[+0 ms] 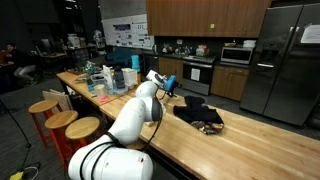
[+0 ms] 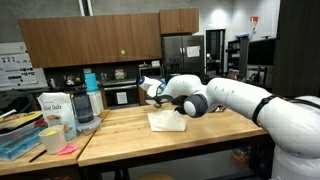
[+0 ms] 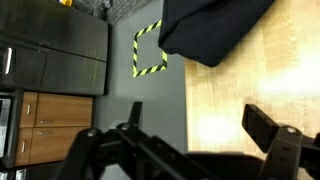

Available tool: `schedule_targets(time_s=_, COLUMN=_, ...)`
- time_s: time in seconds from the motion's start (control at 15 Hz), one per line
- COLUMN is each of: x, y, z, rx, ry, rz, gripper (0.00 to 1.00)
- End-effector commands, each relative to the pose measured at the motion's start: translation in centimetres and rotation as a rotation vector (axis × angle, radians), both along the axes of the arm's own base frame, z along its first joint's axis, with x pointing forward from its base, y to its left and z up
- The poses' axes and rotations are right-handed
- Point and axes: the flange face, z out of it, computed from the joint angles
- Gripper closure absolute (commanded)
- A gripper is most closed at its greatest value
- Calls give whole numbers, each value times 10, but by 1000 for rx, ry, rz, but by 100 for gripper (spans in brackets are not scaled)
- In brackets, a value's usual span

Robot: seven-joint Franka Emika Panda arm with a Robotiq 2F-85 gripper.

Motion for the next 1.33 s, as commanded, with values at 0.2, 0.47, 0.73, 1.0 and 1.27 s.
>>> schedule_targets(time_s=0.2, x=-4, y=11, z=-7, rx=-16, ry=-9, rz=5, gripper=0)
schedule_targets(time_s=0.47, x=-21, y=58, z=-19, rx=-92, ry=67, rz=164, gripper=0)
schedule_targets(time_s=0.73, x=-69, y=153, z=-21, rx=-217, ry=83, rz=338, gripper=0)
schedule_targets(time_s=1.0, x=-107, y=219, z=-1, rx=-345, ry=-41, rz=458, gripper=0)
schedule_targets(time_s=1.27, x=-118, y=236, z=-1, rx=-346, ry=-54, rz=470, gripper=0)
